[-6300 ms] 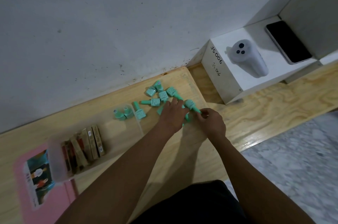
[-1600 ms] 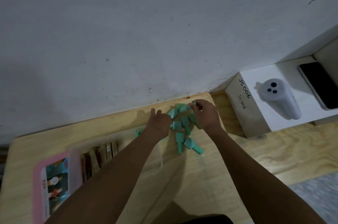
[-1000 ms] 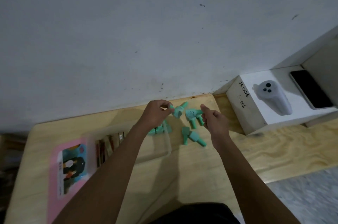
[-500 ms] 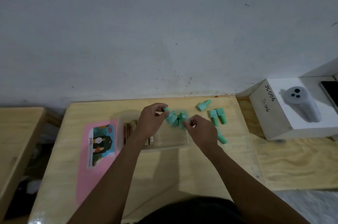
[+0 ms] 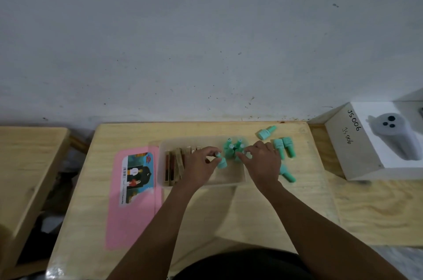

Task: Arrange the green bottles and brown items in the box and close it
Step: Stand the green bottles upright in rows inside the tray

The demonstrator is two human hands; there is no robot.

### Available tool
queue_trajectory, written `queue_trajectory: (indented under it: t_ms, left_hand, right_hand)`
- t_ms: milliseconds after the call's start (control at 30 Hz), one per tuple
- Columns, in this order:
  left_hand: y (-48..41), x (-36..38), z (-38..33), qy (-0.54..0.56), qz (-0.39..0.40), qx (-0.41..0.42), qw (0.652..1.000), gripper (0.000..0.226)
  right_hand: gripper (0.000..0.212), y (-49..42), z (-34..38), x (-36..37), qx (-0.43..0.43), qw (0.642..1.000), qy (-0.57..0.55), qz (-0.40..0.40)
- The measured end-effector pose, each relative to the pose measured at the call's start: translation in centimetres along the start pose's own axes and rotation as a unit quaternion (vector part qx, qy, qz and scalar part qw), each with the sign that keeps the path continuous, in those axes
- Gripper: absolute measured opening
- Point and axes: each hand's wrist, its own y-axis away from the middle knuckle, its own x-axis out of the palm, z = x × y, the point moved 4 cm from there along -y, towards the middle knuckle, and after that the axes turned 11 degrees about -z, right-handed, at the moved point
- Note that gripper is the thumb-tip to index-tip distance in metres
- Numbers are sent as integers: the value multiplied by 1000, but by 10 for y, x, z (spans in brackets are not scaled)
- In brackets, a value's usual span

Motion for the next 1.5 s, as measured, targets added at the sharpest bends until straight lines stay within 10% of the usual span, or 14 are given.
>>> queue_trajectory:
  t_ms: [1500]
  left_hand:
    - [-17, 57, -12, -190, 18, 154, 969, 32]
  right_hand:
    - [29, 4, -15, -10, 39, 992, -109, 49]
